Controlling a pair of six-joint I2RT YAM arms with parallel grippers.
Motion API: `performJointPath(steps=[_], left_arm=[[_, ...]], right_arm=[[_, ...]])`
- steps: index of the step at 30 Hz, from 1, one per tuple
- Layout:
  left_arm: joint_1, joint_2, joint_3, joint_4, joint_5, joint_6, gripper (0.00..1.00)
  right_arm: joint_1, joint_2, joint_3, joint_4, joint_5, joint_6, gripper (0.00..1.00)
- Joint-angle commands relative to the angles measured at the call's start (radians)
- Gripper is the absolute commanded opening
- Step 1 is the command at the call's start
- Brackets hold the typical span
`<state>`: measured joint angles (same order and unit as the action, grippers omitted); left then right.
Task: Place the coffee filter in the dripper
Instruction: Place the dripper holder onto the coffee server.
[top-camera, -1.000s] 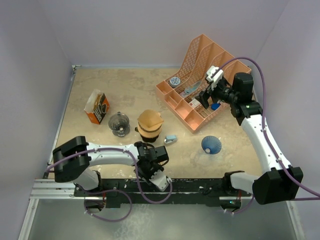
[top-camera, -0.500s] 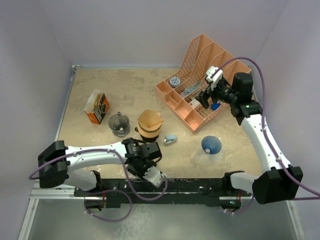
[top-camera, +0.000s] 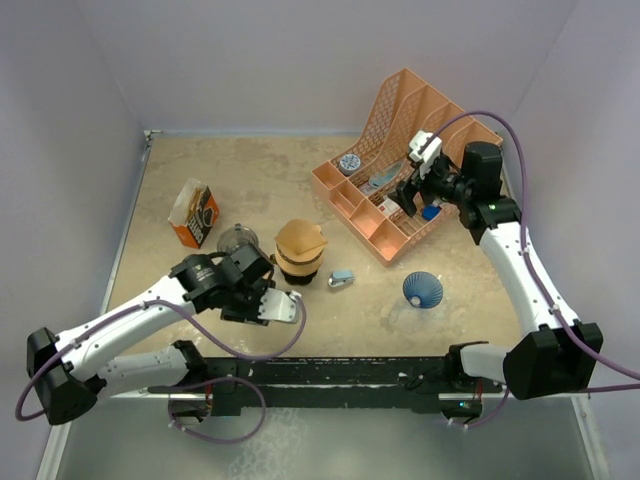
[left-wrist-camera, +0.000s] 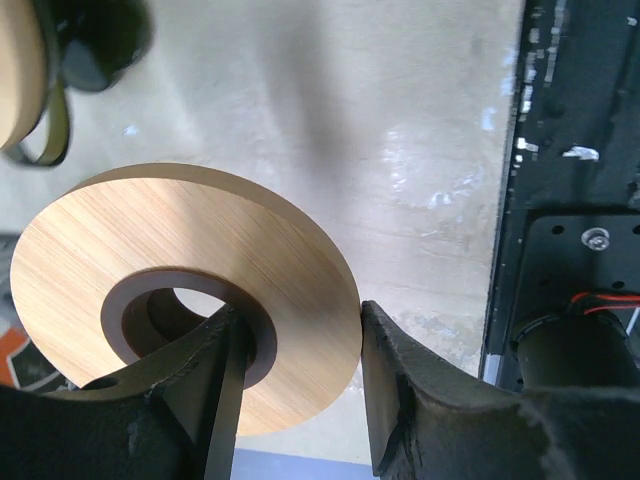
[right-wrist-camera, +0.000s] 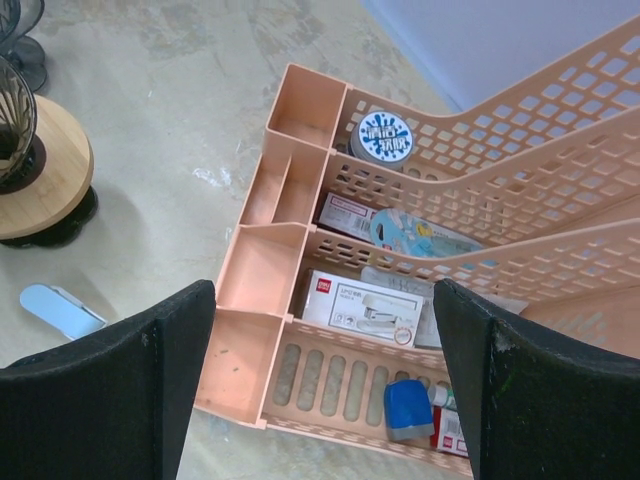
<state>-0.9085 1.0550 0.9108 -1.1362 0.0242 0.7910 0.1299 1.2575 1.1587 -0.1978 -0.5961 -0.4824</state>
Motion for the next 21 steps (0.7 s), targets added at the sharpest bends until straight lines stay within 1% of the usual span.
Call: performJointPath(steps=[1,3,6,13,17,21], left_arm=[[0.063,-0.057,0.066,0.026,-0.079,-0.064,0.29],[0.101,-0.058,0.082,0.040,-0.100,-0.060,0.29],[0.194,-0.017,0.113,0.041,-0.098,-0.023,0.29],[0.470,0.126,0.207,0.041,0.032,0.115,0.29],[0.552,0.207,0.249,0.045,0.102,0.160,0.29],[0.584,0.265,0.279,0.065,0.153,0.167,0.30]], right_arm=[[-0.004,0.002,0.065,0.002,-0.057,-0.016,0.92],[-0.004,0.005,0.073,-0.003,-0.062,-0.016,0.92],[-0.004,0.001,0.073,-0.005,-0.080,-0.017,0.92],[-0.004,-0.023,0.070,-0.004,-0.103,-0.017,0.92],[-0.004,-0.036,0.066,-0.007,-0.109,-0.018,0.92],[-0.004,-0.046,0.059,-0.005,-0.109,-0.018,0.93]])
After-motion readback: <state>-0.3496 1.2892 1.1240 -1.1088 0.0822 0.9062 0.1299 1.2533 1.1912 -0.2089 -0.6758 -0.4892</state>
